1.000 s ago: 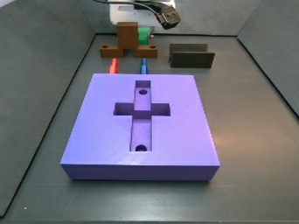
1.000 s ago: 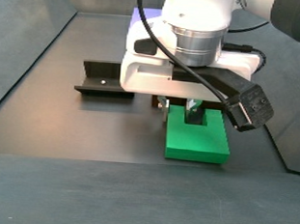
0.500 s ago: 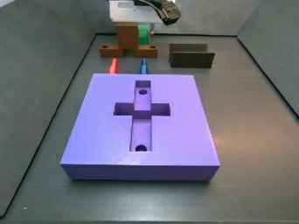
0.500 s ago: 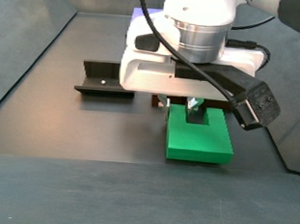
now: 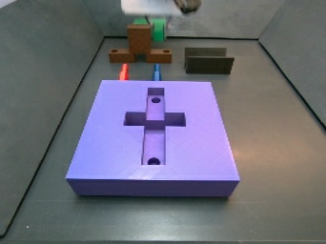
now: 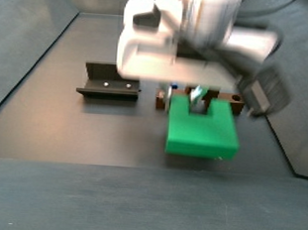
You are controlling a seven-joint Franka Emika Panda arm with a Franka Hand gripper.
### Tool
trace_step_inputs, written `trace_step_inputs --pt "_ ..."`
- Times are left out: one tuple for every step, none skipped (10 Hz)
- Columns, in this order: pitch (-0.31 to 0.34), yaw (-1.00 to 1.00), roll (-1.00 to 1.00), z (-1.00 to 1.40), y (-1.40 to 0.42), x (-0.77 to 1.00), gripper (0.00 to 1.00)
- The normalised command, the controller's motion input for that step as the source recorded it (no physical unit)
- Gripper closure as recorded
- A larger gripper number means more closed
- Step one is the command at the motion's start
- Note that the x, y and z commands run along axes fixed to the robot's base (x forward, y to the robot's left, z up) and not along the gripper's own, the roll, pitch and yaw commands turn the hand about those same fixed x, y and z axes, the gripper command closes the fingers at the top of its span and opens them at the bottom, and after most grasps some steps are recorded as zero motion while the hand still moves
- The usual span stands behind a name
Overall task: Pick up the green object. Move up. Place the green object on the fixture. Regrasp the green object. Move to above the board. Insert the green object.
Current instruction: Move up, then place the green object on the fixture.
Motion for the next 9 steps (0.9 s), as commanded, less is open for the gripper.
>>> trace_step_inputs --pt "0.039 0.00 0.07 0.20 -0.01 -0.04 1.00" --pt "0.000 0.00 -0.02 0.00 0.00 0.00 1.00" --pt "0.026 -0.05 -0.38 0.13 0.08 0.10 1.00" --pt "0.069 -0.25 -0.65 0.35 0.02 0.35 1.00" --pt "0.077 -0.42 -0.93 0.52 0.01 0.51 1.00" --pt "0.009 -0.43 -1.00 0.49 0.00 0.56 1.00" --pt "0.006 -0.42 -1.00 0.47 0.00 0.60 1.00" --pt "0.009 -0.41 -1.00 0.49 0.00 0.61 1.00" --pt "0.049 -0.33 -1.00 0.48 0.00 0.66 1.00"
